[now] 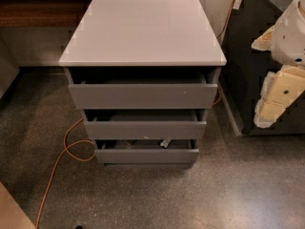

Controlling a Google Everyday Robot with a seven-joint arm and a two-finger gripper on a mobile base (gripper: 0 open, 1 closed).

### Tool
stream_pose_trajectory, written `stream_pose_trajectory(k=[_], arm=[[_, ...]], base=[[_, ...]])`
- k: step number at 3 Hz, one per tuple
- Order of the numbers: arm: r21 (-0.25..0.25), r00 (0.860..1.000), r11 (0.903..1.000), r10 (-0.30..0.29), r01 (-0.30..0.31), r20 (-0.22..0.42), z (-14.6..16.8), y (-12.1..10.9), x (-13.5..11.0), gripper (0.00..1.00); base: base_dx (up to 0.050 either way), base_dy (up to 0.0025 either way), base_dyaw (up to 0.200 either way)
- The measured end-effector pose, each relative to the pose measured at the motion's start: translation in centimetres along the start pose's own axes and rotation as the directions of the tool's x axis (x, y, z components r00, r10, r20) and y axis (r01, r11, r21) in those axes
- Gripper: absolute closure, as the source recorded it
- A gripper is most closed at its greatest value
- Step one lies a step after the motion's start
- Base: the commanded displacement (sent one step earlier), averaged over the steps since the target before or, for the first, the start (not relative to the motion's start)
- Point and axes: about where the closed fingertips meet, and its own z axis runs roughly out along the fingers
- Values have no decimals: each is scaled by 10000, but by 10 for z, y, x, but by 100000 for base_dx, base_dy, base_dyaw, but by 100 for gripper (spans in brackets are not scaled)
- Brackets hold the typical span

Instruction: Pick rxbar blueberry from bottom drawer and place on counter

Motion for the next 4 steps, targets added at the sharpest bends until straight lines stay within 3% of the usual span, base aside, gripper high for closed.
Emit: stream_pose_trajectory(k=[1, 3, 4], arm=[[0, 10000, 10000, 0, 0, 0, 0, 0, 0, 0], [-134, 9994, 9998, 143, -139, 326, 11, -1, -6, 0], [-202, 9948, 9992, 374, -356, 950, 37, 0, -7, 0]], base=[[-4900, 0, -4], [0, 0, 0], [0, 0, 0]])
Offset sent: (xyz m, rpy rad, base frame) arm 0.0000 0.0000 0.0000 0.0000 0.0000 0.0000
